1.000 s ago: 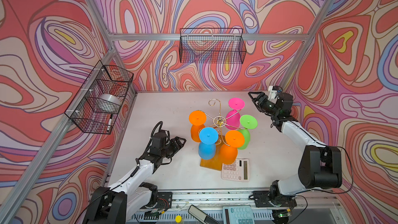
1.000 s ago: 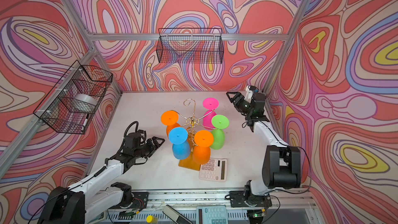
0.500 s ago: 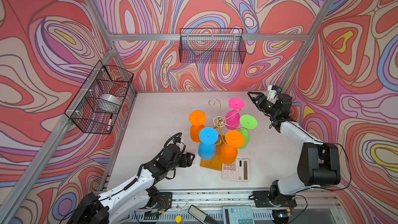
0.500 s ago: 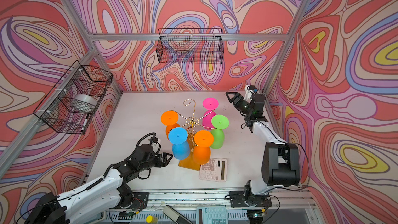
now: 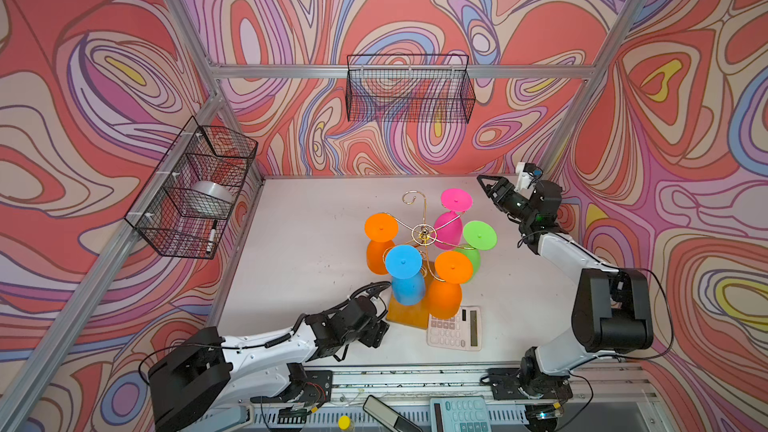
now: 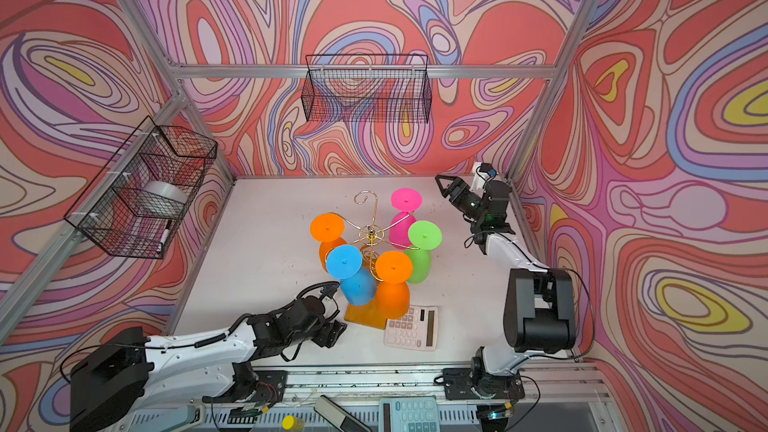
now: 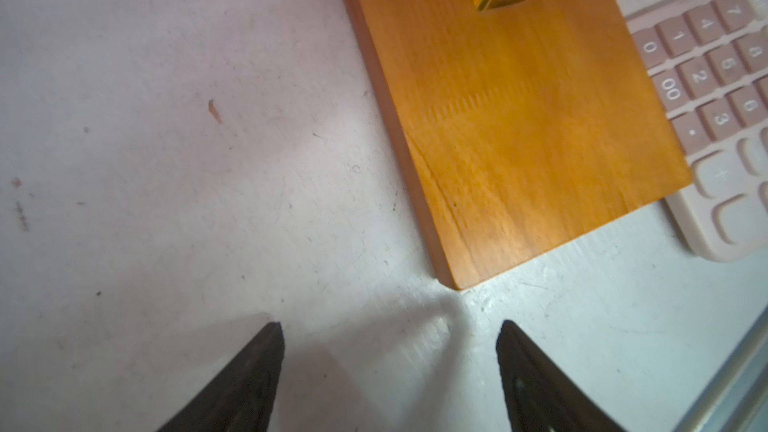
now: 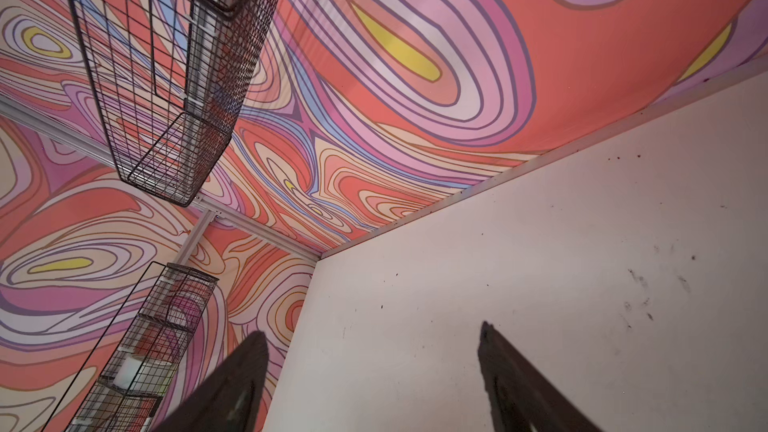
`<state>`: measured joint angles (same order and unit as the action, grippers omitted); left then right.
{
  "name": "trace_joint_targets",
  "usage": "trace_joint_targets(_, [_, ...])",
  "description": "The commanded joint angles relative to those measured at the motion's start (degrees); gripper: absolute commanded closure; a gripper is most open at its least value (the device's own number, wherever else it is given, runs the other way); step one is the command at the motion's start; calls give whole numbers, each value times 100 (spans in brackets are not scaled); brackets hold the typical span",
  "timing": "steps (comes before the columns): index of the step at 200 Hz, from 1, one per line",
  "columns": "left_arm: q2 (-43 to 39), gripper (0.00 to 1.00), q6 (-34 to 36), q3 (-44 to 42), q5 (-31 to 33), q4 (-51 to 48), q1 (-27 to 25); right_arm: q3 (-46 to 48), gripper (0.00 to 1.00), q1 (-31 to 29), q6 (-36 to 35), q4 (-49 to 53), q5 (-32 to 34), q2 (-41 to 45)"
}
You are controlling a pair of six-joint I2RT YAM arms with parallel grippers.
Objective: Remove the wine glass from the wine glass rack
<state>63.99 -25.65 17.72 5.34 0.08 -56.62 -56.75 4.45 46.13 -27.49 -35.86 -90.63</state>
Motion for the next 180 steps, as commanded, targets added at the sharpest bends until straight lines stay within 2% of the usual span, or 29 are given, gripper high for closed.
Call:
trace_joint_targets(1, [105, 18, 157, 14, 322, 403, -38, 127, 16, 21, -51, -255, -27, -35])
trace_joint_targets(101, [752, 18, 270, 51, 304, 1185, -62, 305, 15, 21, -126, -341, 61, 174])
trace_joint_targets(140, [919, 18, 289, 92, 289, 1146, -61, 331, 15, 21, -158, -275, 97, 247])
trace_joint_targets(180, [1225, 20, 245, 342, 765, 695, -60, 327, 15, 21, -152, -292, 114, 243])
